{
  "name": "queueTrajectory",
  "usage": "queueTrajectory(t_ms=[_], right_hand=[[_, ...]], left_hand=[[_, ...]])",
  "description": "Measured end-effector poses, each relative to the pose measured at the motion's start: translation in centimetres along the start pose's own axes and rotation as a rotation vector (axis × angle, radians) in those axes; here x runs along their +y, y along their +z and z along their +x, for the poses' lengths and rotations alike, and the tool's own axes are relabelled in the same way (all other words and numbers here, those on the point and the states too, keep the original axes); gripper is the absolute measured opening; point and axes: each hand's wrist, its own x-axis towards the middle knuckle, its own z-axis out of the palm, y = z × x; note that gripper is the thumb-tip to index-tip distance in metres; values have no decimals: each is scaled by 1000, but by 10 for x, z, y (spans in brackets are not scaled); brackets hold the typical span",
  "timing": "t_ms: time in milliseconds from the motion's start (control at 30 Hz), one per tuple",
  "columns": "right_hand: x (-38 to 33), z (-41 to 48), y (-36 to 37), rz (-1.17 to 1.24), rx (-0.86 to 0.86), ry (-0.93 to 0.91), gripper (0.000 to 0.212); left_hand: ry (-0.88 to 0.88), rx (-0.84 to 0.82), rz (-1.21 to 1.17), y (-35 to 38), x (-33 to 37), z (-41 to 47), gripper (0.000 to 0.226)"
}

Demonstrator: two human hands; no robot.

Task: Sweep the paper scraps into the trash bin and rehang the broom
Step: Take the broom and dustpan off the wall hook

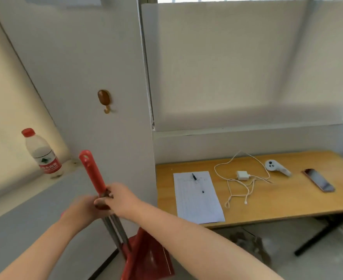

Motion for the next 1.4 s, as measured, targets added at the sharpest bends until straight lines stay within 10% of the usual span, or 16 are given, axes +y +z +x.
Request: queueTrajectory(t_ms=[400, 700, 900, 1400], right_hand=[[-37, -191, 76, 259, 4, 372, 32], [-69, -298, 147, -201, 280, 50, 35], [-74, -375, 185, -506, -48, 9, 17], [3, -567, 286, -116, -218, -3, 4]], left_hand=[[20, 130, 26, 17, -16, -190, 23], [106, 138, 54, 40, -33, -339, 30], [-41, 113, 62, 57, -45, -450, 25], [33, 137, 298, 150, -75, -664, 39]])
